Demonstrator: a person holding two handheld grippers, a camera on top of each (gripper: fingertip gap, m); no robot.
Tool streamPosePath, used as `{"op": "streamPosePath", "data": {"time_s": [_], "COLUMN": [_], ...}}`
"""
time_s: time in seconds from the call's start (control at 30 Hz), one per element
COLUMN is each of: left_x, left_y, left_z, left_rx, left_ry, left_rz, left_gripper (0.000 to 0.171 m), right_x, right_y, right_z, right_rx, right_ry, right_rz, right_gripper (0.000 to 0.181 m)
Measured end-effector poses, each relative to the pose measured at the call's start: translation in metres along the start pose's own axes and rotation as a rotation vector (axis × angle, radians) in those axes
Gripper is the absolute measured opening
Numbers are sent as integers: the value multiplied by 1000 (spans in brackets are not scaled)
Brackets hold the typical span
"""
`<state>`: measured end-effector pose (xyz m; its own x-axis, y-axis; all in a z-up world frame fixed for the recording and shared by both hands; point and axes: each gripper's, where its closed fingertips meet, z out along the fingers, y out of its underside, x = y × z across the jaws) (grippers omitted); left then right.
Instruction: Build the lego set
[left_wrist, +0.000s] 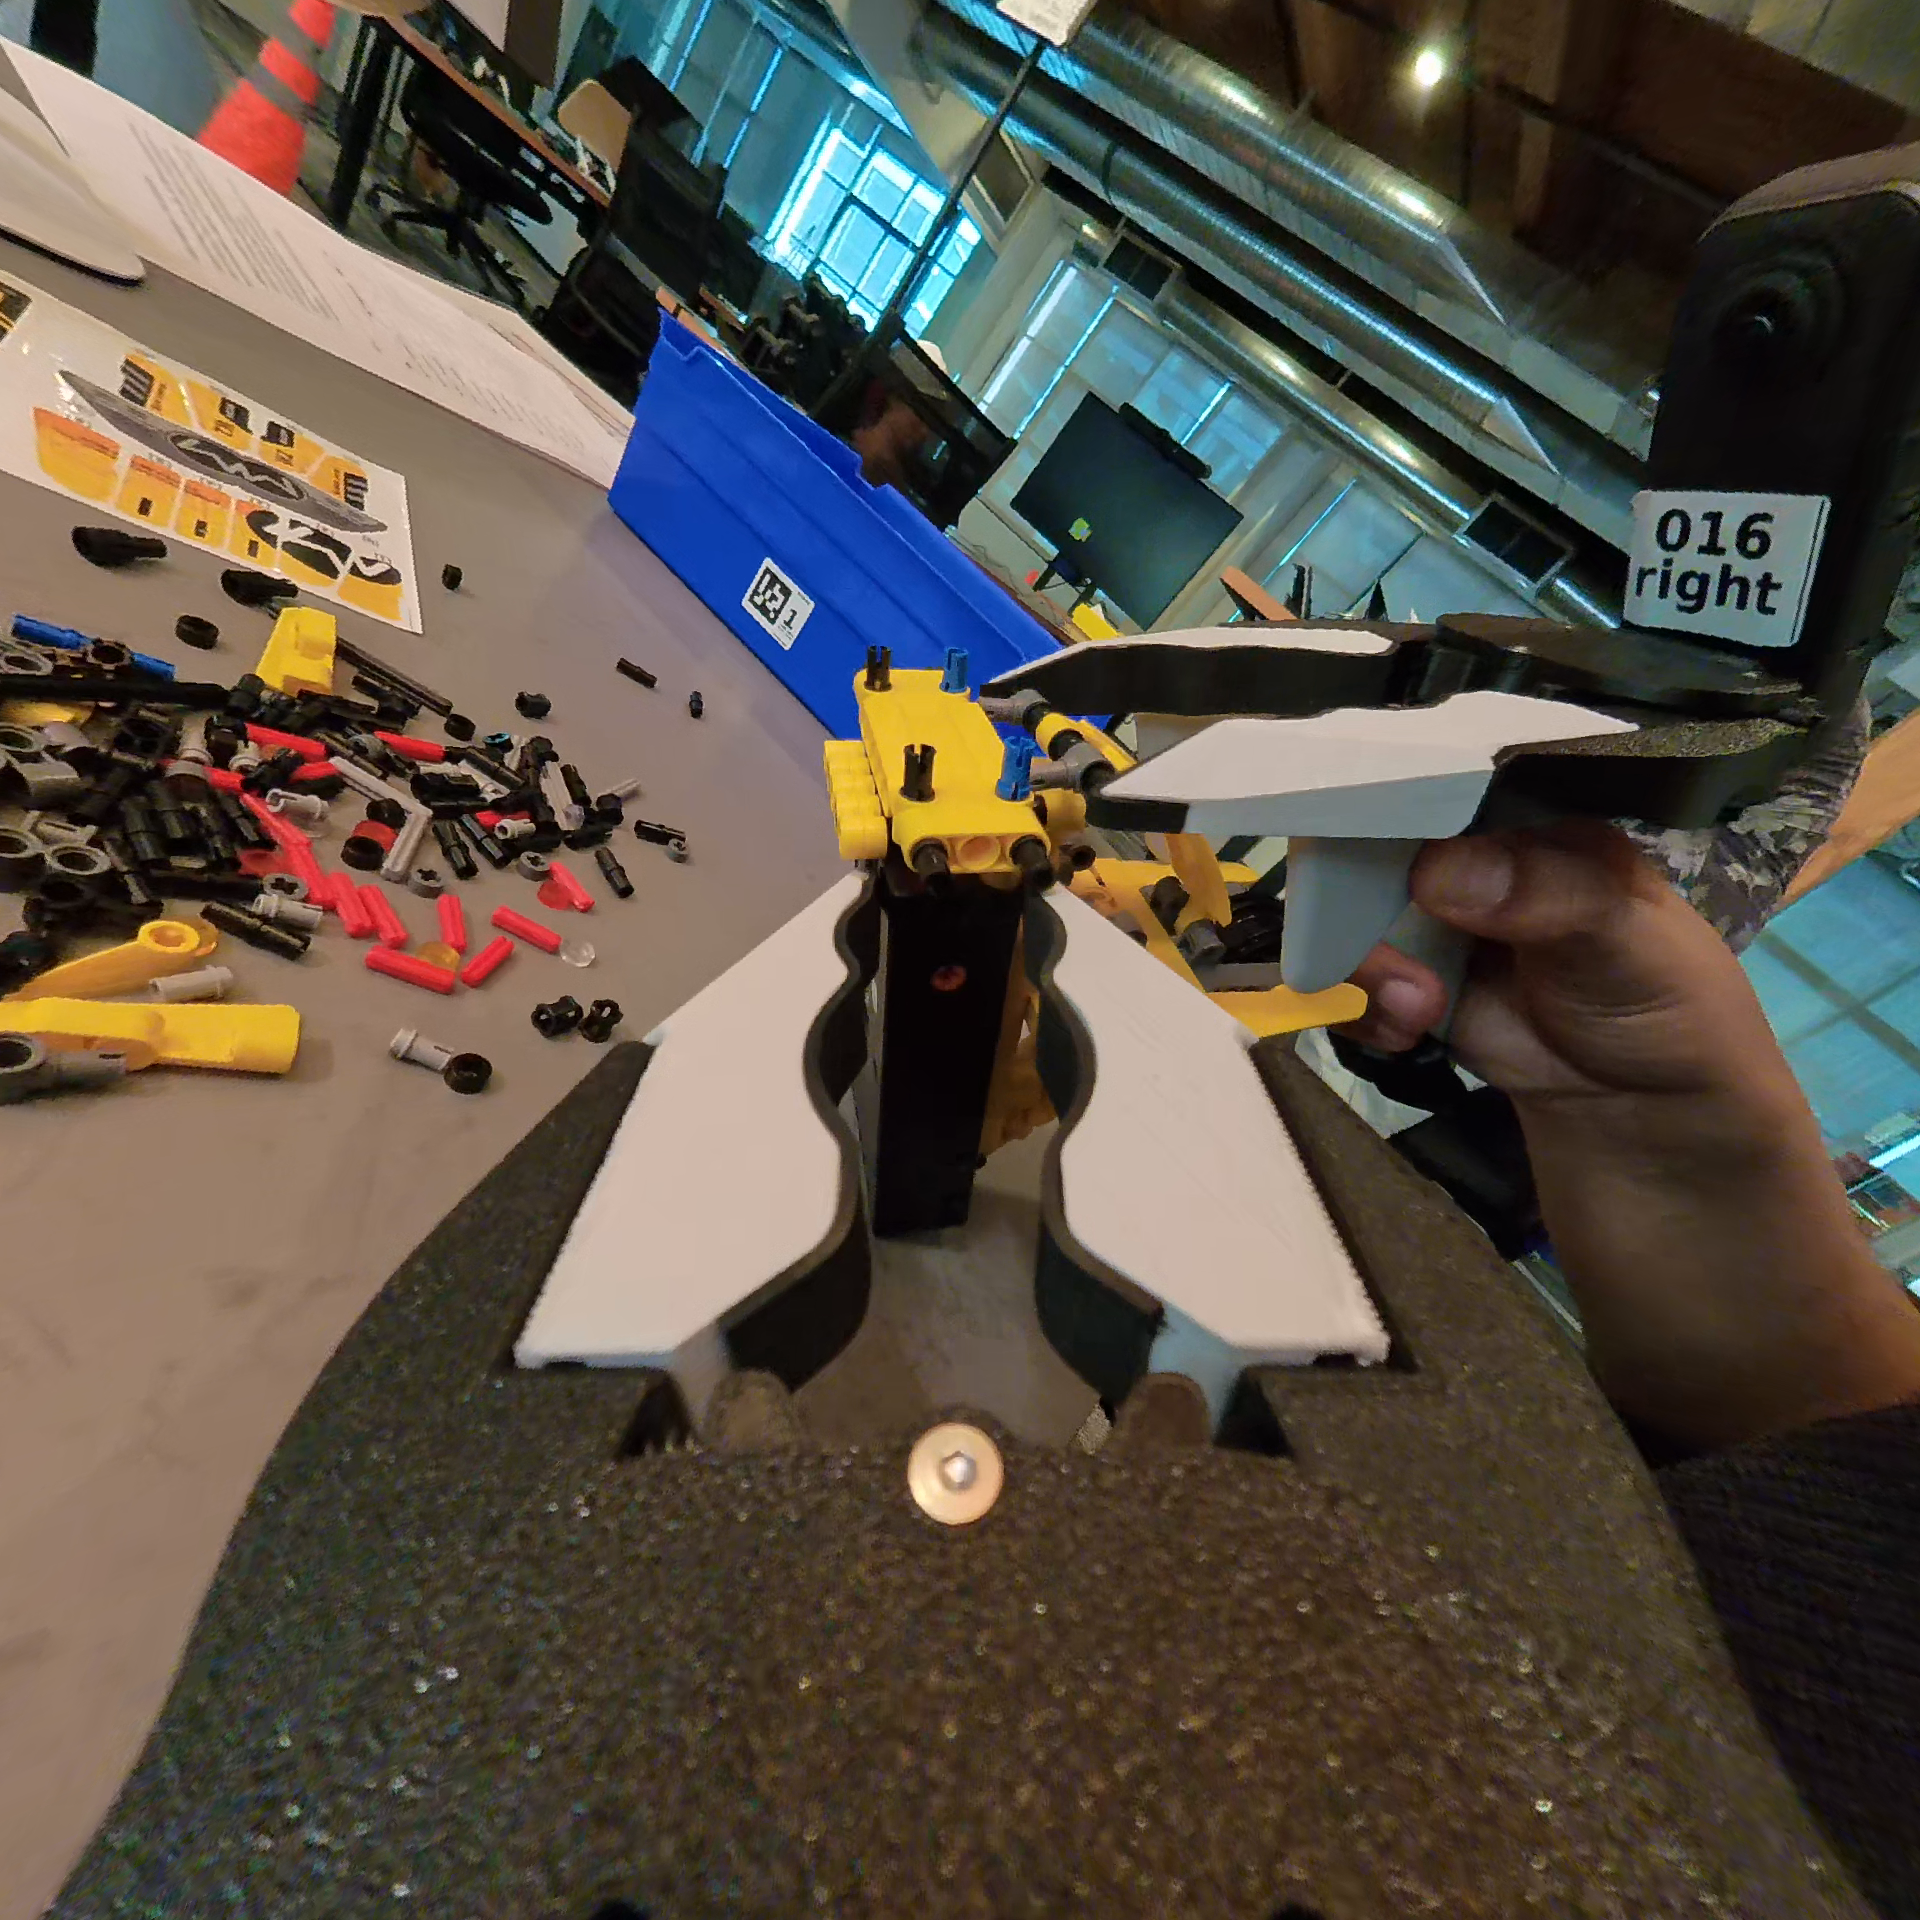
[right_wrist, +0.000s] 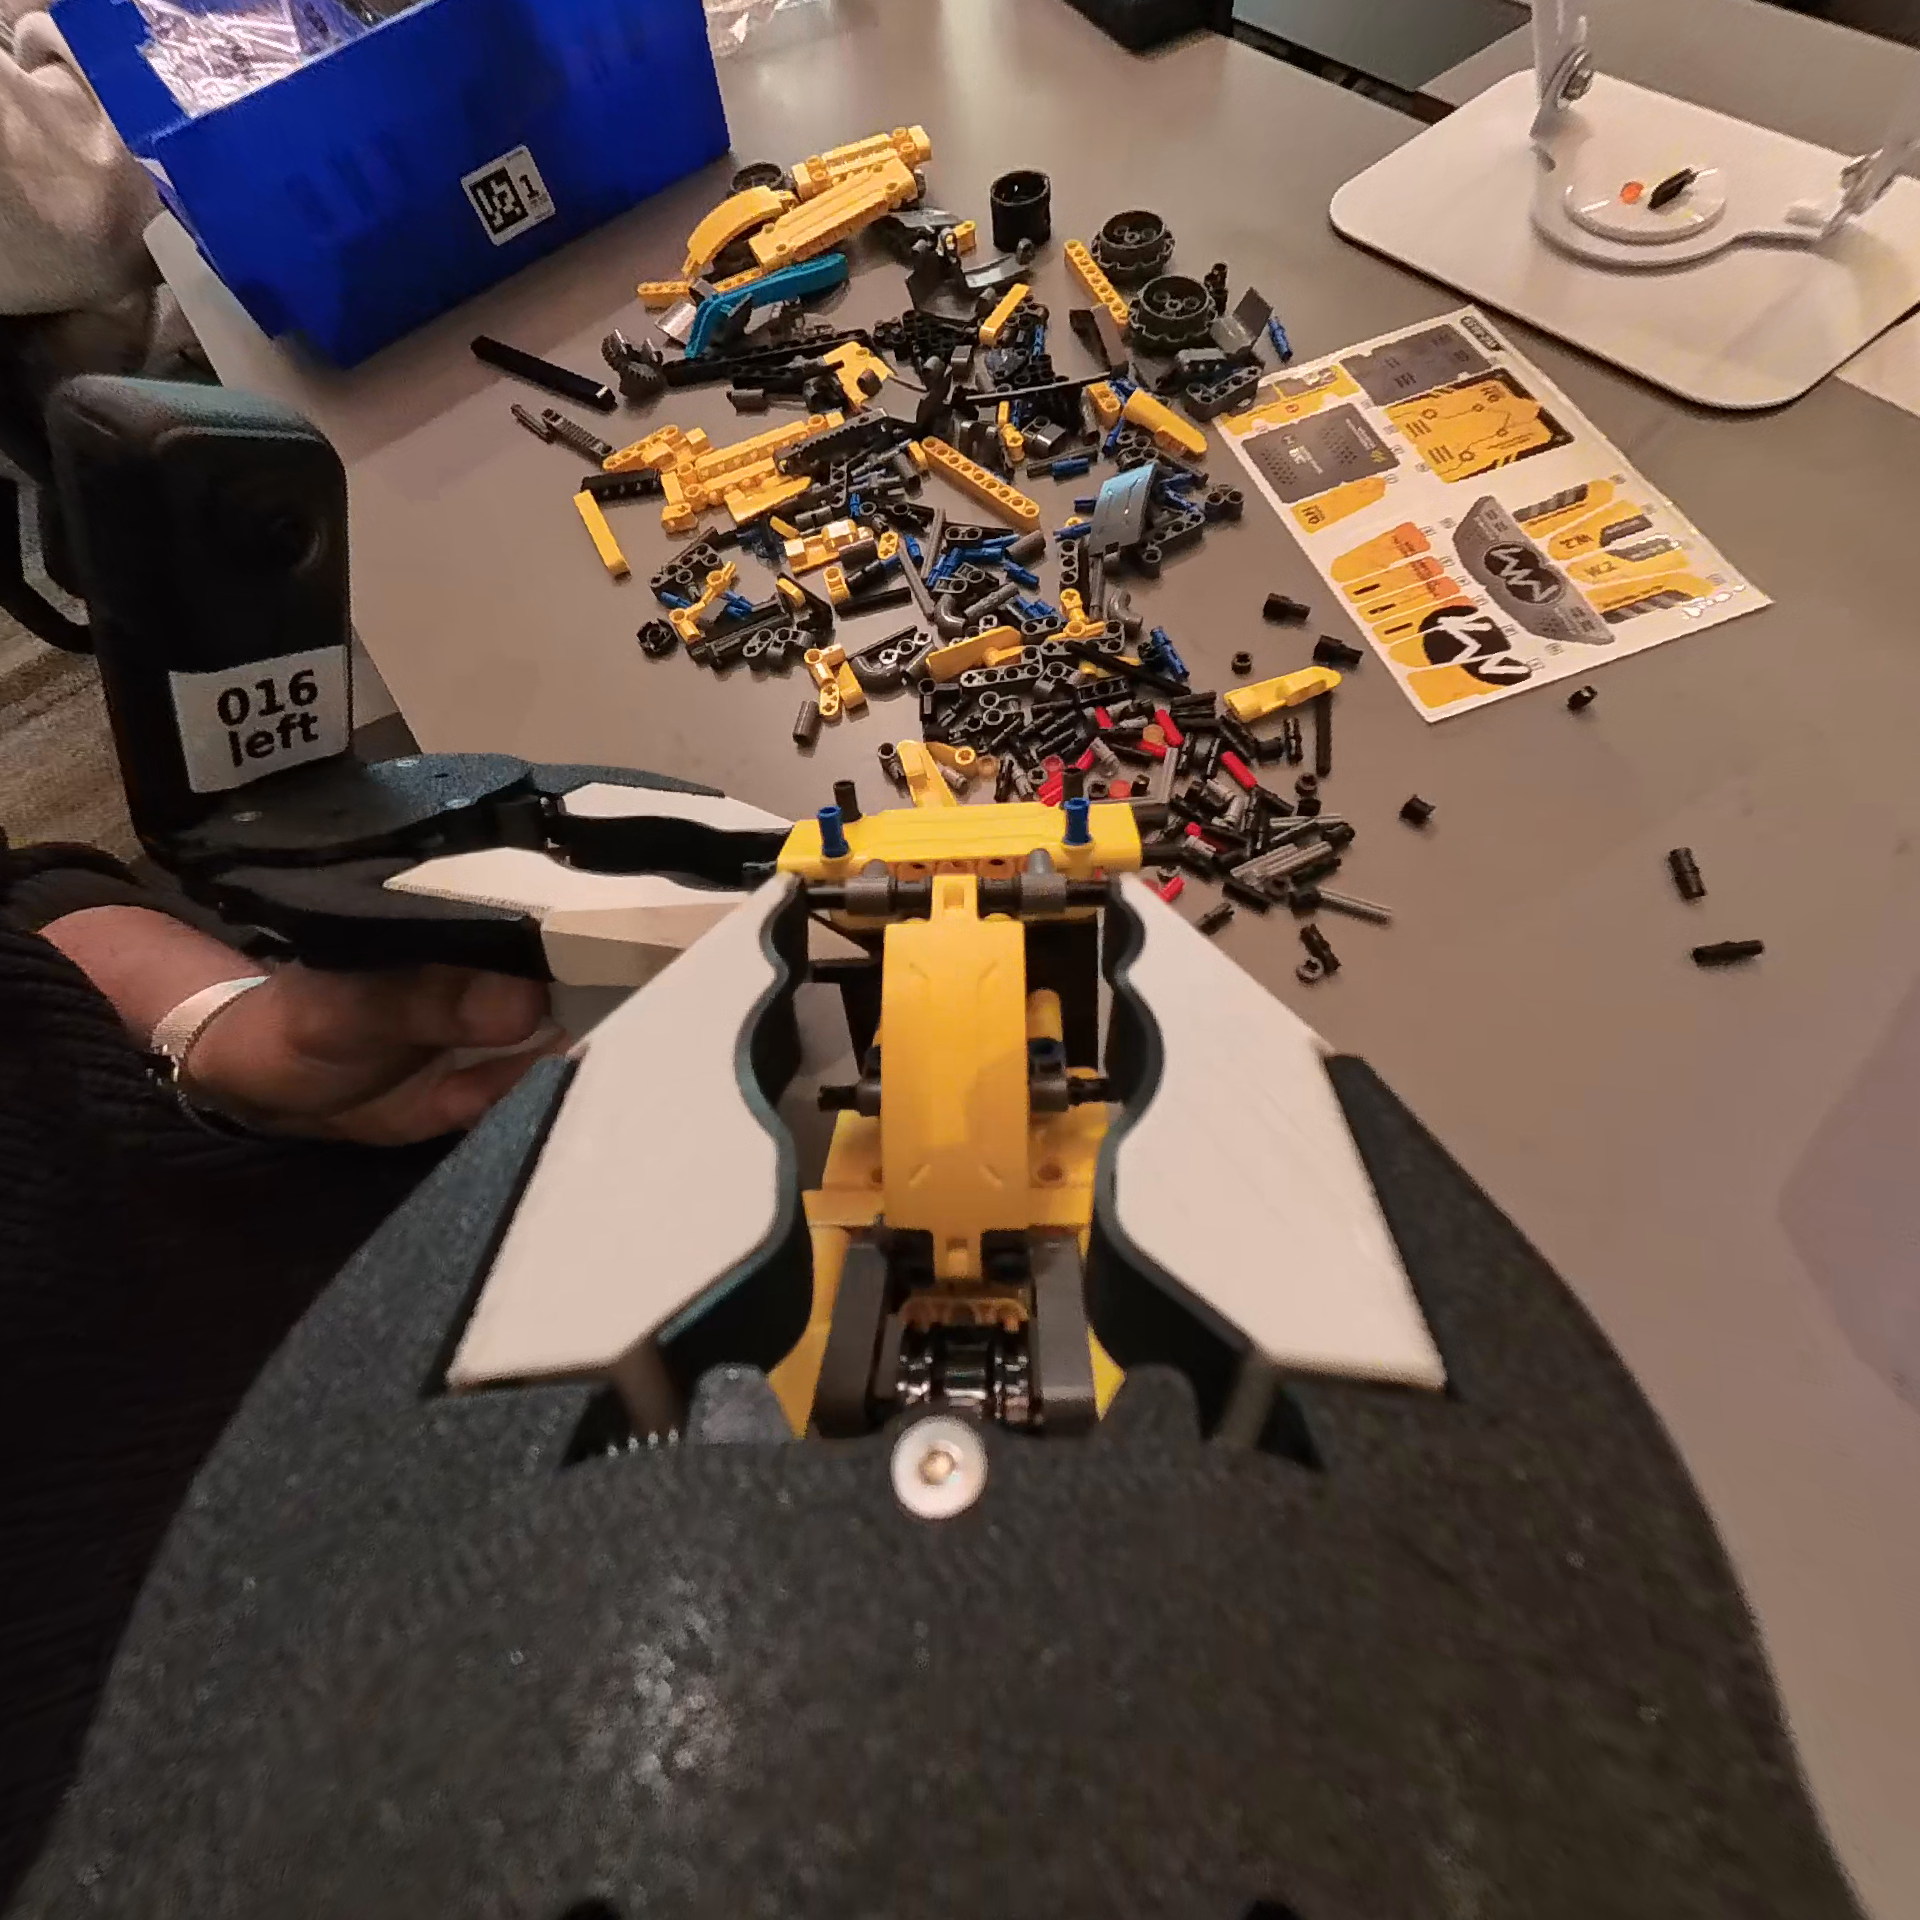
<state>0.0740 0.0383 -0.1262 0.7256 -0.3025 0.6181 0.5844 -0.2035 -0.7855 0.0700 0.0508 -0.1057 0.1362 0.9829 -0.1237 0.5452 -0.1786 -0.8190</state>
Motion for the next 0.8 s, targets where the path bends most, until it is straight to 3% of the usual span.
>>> {"op": "streamPosePath", "data": {"time_s": [0.37,0.8], "left_x": [3,9], "left_y": [1,2], "left_z": [0,-1], "left_rx": [6,26], "left_ry": [-11,-24], "left_rz": [55,150], "left_gripper": [26,26], "right_x": [-1,-3], "right_y": [5,7], "right_z": [-2,-8], "right_rx": [-105,-47], "right_ry": [4,11], "right_rz": [-35,-17], "right_gripper": [56,56]}}
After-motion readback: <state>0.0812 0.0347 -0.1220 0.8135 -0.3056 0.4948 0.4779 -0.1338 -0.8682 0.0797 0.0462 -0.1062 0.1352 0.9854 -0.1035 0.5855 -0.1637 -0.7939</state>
